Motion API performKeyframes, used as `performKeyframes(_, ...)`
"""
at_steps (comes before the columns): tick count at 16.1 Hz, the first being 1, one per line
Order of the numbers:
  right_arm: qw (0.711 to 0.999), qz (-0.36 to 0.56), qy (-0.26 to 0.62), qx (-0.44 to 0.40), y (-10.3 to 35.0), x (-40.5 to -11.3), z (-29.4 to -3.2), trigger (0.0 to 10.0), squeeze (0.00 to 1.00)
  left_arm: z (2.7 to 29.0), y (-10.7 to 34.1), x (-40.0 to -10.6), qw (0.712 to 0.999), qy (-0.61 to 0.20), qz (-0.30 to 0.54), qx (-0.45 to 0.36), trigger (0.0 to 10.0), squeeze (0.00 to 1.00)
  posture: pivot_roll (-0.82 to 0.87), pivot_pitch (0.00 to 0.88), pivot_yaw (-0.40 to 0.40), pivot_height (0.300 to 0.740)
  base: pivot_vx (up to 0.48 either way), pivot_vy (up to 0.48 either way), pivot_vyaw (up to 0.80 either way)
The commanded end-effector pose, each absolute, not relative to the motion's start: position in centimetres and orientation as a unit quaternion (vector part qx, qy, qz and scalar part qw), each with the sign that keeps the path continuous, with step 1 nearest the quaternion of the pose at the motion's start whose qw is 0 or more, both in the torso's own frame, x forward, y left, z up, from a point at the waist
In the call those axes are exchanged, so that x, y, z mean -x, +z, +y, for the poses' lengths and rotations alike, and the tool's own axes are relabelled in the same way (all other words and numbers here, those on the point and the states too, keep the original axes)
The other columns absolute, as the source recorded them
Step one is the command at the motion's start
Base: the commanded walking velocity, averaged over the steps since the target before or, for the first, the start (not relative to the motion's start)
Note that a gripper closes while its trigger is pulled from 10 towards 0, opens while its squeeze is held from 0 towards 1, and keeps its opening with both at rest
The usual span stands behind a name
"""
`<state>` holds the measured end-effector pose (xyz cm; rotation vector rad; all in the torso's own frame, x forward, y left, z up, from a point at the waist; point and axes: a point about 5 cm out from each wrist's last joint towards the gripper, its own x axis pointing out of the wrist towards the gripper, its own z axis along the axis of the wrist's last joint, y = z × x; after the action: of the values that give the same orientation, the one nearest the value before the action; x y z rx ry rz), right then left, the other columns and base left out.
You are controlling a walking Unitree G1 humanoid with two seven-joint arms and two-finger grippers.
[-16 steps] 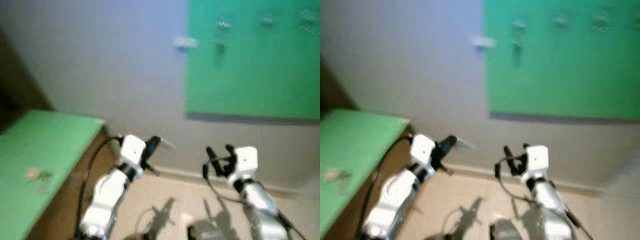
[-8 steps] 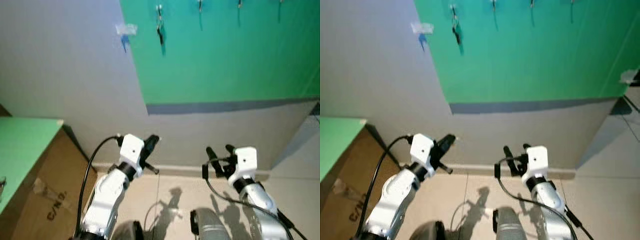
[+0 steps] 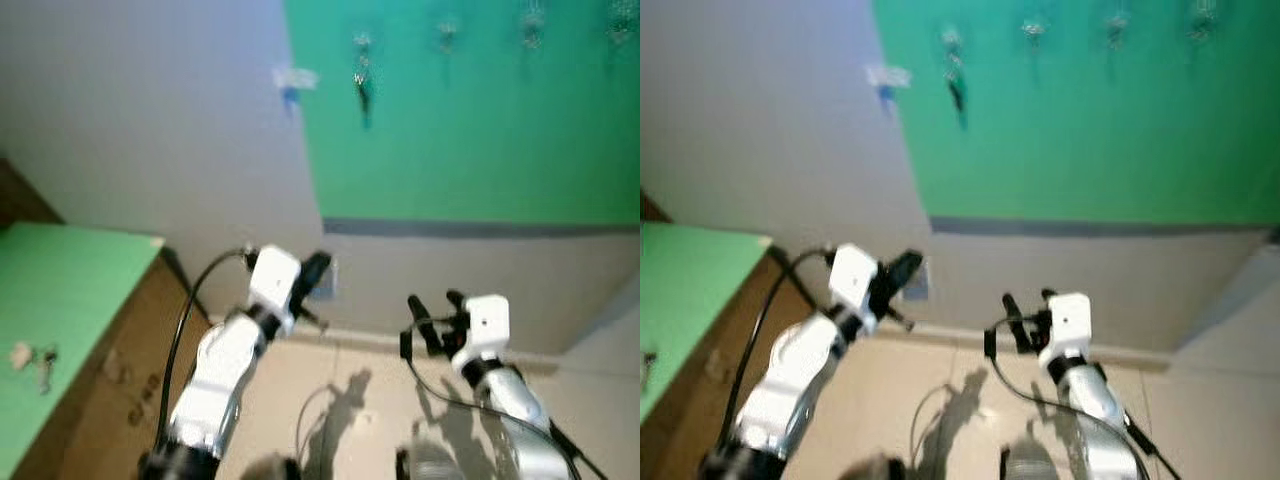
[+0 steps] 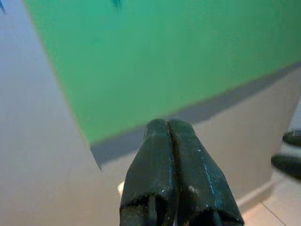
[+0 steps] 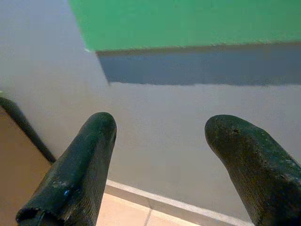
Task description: Hang keys on a hook
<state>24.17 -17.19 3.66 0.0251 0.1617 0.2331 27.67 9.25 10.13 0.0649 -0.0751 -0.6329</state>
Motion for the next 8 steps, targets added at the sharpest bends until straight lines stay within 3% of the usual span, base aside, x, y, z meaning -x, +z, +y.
performKeyframes(1, 0.99, 0.069, 0.119, -0.013, 4.1, -24.3, -16.8, 10.0, 0.0, 9.6, 10.3, -27.8, 0.948, -0.313, -0.032, -0.041, 0.0, 0.0, -0.3, 0.0, 0.151, 0.74, 0.0, 0.0, 0.0)
performKeyframes(6, 0.992, 0.068, 0.109, -0.011, 4.1, -24.1, -17.0, 10.0, 0.0, 10.4, 9.3, -27.5, 0.958, -0.286, -0.01, -0.025, 0.0, 0.0, -0.3, 0.005, 0.15, 0.74, 0.0, 0.0, 0.0)
performKeyframes(8, 0.992, 0.069, 0.11, -0.011, 4.0, -24.1, -17.0, 10.0, 0.0, 10.7, 9.2, -27.6, 0.961, -0.275, -0.01, -0.029, 0.0, 0.0, -0.3, 0.006, 0.147, 0.74, 0.281, -0.386, 0.0)
